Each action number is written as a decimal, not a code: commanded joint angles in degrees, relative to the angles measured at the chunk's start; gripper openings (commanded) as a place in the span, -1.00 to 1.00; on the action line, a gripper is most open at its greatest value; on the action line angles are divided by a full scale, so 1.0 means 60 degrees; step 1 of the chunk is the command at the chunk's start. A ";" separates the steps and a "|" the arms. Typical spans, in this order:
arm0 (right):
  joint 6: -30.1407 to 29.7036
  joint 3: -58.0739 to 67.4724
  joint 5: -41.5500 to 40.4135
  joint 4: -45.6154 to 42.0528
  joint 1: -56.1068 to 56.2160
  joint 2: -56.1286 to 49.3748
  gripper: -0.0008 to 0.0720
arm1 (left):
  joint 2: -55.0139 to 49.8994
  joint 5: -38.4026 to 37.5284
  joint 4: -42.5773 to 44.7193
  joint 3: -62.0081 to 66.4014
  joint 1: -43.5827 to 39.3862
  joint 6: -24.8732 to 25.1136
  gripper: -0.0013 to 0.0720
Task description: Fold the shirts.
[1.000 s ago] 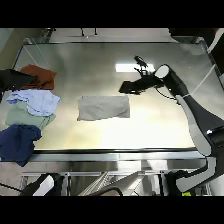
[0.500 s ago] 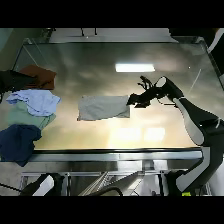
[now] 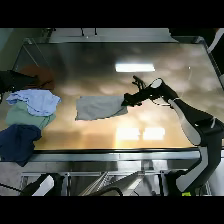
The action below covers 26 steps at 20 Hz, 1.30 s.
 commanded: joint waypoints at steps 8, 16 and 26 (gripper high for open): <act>0.3701 0.0062 0.0393 -0.5679 -0.4554 0.3570 -0.93 | 0.0007 -0.0007 0.0000 -0.0004 0.0011 -0.0004 -0.93; 0.2962 -0.2732 0.0361 -0.6054 -0.9606 0.5060 -0.93 | 0.0007 -0.0084 -0.0007 -0.0004 0.0011 -0.0007 -0.93; 0.3435 -0.7191 -0.1151 -0.6087 -1.2163 0.6896 -0.75 | 0.0007 -0.0076 -0.0007 -0.0004 0.0011 -0.0007 -0.93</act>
